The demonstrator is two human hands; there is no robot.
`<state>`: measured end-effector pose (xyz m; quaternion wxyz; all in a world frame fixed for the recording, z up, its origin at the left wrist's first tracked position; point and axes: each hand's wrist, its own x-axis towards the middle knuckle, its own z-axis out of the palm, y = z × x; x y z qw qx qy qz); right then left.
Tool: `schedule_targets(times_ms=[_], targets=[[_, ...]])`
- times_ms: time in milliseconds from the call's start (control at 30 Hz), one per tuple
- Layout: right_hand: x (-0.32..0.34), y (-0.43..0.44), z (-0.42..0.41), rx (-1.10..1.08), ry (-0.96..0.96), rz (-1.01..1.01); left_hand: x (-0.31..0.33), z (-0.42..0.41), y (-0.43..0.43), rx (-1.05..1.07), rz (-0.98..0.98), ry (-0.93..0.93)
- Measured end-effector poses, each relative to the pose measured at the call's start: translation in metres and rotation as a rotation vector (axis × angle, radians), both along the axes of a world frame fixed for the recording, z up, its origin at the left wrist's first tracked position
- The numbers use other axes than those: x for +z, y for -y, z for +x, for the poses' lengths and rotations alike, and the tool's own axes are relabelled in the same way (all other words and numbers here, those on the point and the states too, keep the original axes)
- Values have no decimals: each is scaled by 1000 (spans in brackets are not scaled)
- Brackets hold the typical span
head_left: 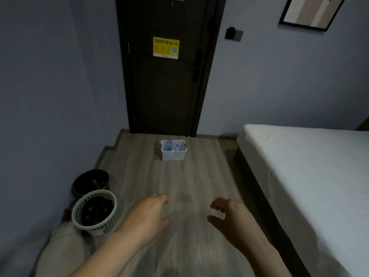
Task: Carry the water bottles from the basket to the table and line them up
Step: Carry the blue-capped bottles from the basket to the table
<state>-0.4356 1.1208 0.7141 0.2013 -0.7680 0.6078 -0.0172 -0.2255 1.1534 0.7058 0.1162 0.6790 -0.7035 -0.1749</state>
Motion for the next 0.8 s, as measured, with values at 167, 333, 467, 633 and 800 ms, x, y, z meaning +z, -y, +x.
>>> schedule_targets(times_ms=[167, 333, 467, 633, 800], targets=[[-12, 89, 8, 1, 6, -9, -11, 11, 90, 23, 21, 15], [-14, 195, 13, -7, 42, -30, -11, 18, 190, 53, 35, 24], [-9, 270, 15, 15, 41, -28, -7, 22, 259, 92, 24, 38], [-14, 351, 23, 29, 25, -21, -11, 33, 332, 134, 45, 1], [-24, 427, 42, 44, 29, 3, -21, 48, 408, 137, 48, -11]])
